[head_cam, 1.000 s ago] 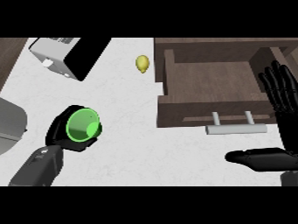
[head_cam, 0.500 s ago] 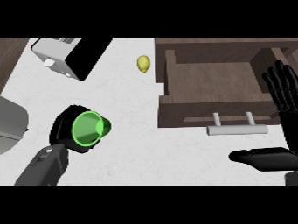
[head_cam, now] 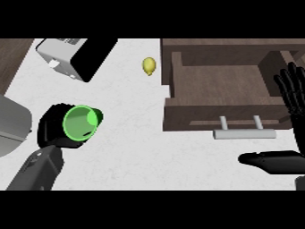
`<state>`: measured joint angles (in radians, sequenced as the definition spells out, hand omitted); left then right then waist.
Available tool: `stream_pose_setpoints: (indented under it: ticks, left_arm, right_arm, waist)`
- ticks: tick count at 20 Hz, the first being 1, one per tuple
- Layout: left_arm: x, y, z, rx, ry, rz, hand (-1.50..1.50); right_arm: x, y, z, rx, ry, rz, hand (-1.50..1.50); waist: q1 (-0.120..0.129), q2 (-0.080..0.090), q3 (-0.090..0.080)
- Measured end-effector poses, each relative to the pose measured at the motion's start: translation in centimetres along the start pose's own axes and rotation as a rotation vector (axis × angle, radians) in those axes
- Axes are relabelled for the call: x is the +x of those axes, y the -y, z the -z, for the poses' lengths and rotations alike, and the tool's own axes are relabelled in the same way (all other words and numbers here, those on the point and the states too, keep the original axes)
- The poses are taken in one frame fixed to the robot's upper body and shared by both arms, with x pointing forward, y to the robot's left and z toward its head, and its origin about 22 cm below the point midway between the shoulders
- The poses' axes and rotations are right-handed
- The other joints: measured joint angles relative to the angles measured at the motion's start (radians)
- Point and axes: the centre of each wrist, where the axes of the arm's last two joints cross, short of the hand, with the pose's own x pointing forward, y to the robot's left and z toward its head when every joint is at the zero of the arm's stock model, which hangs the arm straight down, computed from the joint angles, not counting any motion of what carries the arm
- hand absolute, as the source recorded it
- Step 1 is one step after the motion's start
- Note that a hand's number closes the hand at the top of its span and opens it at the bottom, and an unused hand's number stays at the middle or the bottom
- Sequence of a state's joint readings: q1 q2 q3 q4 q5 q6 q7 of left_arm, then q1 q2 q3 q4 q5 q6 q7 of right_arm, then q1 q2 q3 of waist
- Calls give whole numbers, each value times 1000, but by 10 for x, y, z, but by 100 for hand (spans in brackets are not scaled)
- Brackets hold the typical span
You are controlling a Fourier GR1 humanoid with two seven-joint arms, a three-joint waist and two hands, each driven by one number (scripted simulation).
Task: Pick up the cup, place it into the drawer and close the drawer
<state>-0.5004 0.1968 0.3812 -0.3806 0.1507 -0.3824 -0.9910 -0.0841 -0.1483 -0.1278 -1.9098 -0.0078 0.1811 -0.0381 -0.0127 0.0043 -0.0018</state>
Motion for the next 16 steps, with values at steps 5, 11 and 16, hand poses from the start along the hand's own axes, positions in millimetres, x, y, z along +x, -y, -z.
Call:
stream_pose_setpoints:
  ticks: [5, 11, 16]
  left_arm:
    - [11, 26, 37, -90, 64, -16, 150]
    - [35, 80, 87, -212, 157, -5, 150]
    - [59, 143, 116, -285, 194, 3, 150]
  right_arm:
    - [3, 4, -3, -11, -12, -4, -150]
    - [2, 7, -6, -24, -21, -10, -150]
    - [2, 11, -12, -20, -25, -11, -150]
  waist:
    - [9, -6, 1]
    - [20, -11, 3]
    - [17, -11, 3]
